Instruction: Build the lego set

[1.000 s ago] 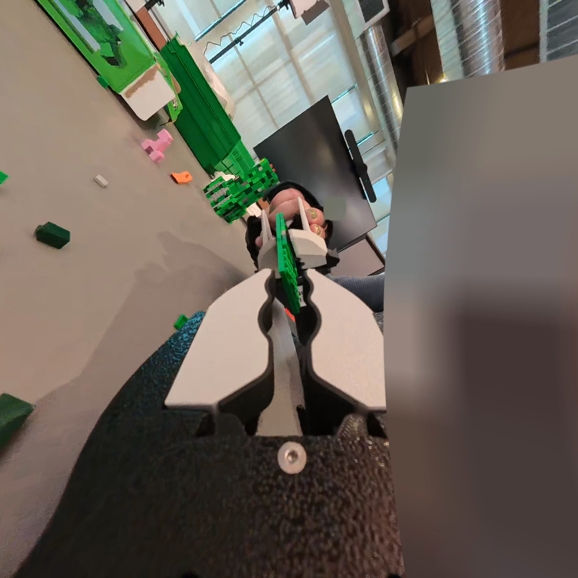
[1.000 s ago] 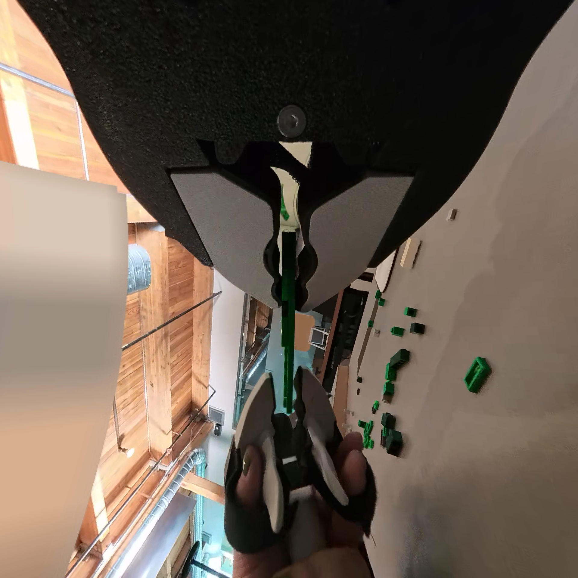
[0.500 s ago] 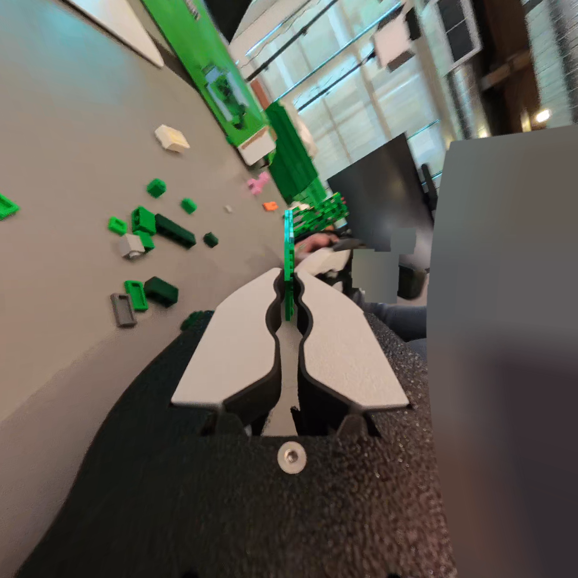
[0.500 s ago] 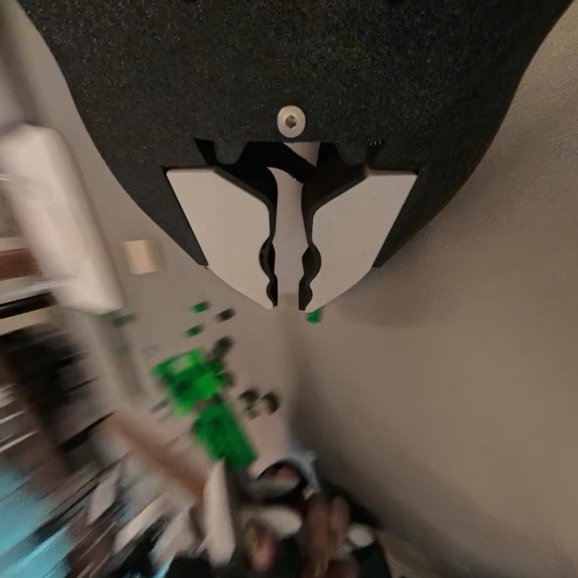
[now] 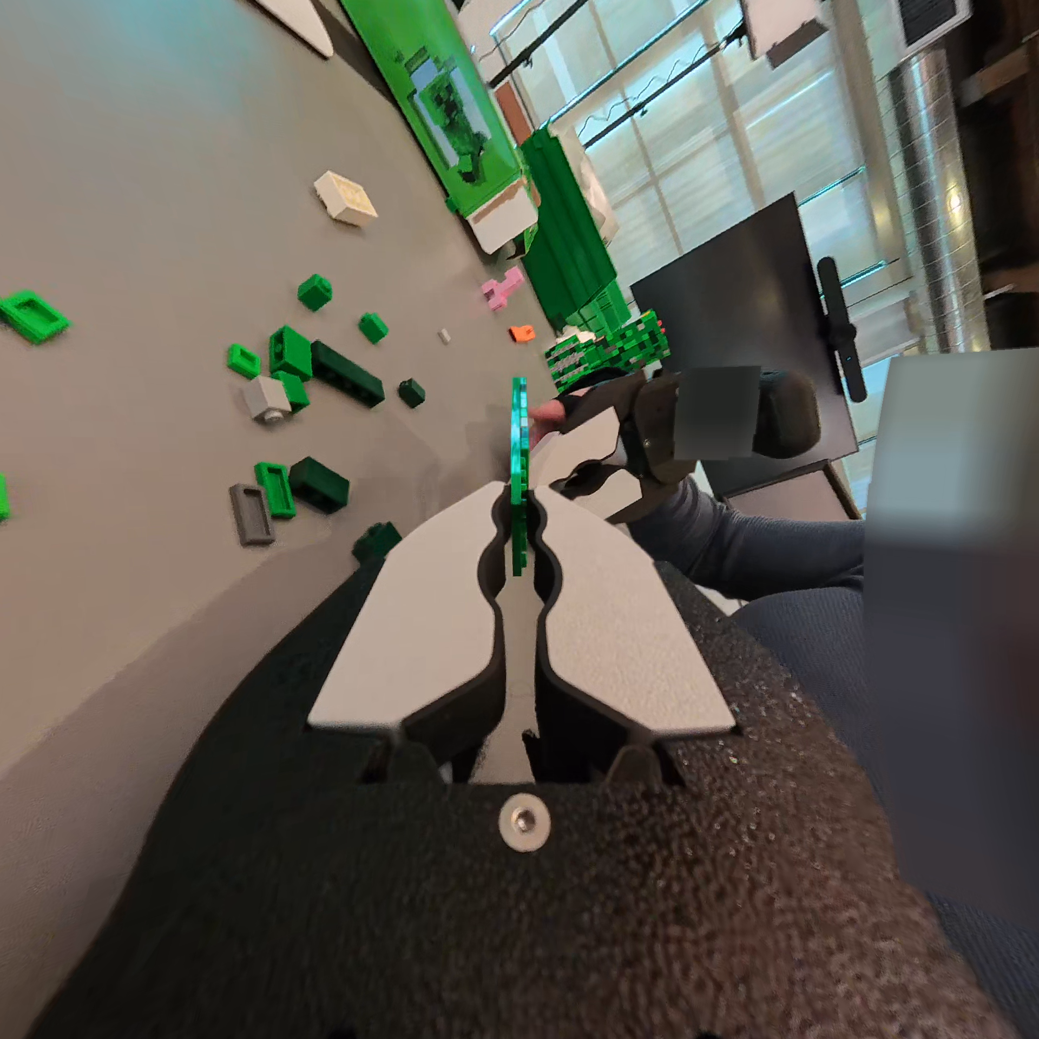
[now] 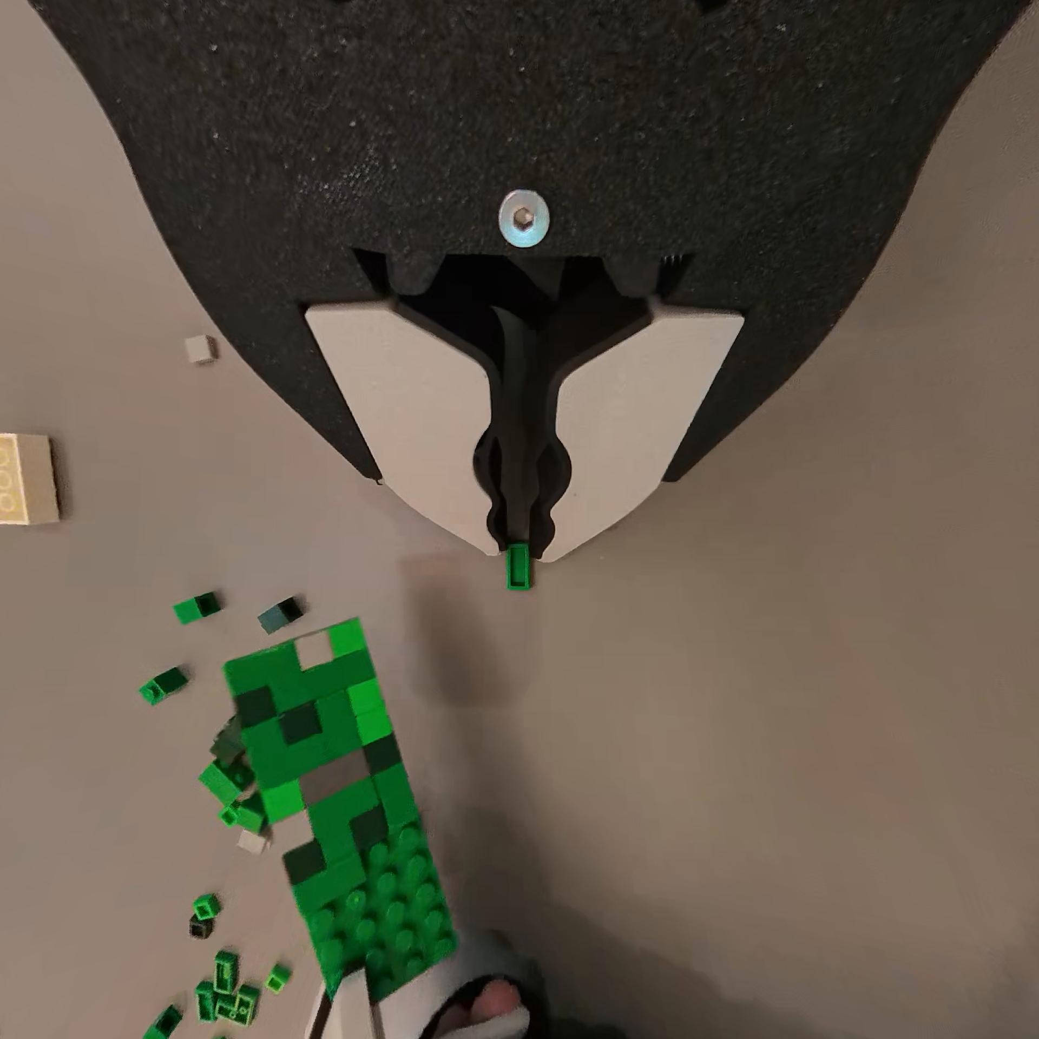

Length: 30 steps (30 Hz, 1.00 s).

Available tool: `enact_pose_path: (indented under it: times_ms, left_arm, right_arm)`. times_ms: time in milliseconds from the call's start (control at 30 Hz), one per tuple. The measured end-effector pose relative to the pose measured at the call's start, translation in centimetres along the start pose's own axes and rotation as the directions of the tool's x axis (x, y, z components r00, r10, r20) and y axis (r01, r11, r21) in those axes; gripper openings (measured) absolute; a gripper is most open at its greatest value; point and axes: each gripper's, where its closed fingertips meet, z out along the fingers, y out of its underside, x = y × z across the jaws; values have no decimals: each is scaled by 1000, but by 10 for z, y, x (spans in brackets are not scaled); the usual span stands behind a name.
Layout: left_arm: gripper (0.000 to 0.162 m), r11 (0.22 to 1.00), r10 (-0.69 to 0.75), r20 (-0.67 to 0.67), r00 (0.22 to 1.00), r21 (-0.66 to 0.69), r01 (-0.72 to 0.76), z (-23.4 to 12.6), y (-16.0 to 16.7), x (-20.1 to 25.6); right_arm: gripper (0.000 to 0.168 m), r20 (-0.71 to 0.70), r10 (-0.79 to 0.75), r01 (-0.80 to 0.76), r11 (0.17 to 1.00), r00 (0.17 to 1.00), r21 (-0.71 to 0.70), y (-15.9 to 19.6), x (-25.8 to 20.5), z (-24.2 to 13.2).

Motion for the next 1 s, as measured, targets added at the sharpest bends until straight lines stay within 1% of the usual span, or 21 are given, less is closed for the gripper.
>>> enact_pose_path:
  times_ms: [167, 300, 500, 667, 767, 1000]
  left_arm:
    - [4, 995, 19, 35, 999, -102, -15, 11, 16, 2]
    - [4, 990, 40, 56, 998, -140, -32, 20, 24, 3]
    - [4, 987, 37, 52, 998, -156, -29, 26, 29, 3]
    - [4, 989, 30, 29, 999, -145, -25, 27, 27, 7]
    - [4, 989, 32, 41, 999, -147, -26, 27, 28, 5]
    - [4, 985, 36, 57, 998, -171, -26, 31, 33, 3]
  right_arm:
    - [7, -67, -32, 25, 995, 997, -100, 10, 16, -14]
    - [7, -110, -81, 65, 988, 991, -137, 9, 24, -26]
    - [7, -127, -138, 115, 978, 982, -173, 8, 20, -33]
    - [7, -122, -191, 155, 954, 974, -255, 19, 19, -31]
    - [7, -104, -187, 160, 962, 977, -223, 13, 14, -29]
    - [7, -107, -172, 147, 968, 979, -205, 10, 15, -30]
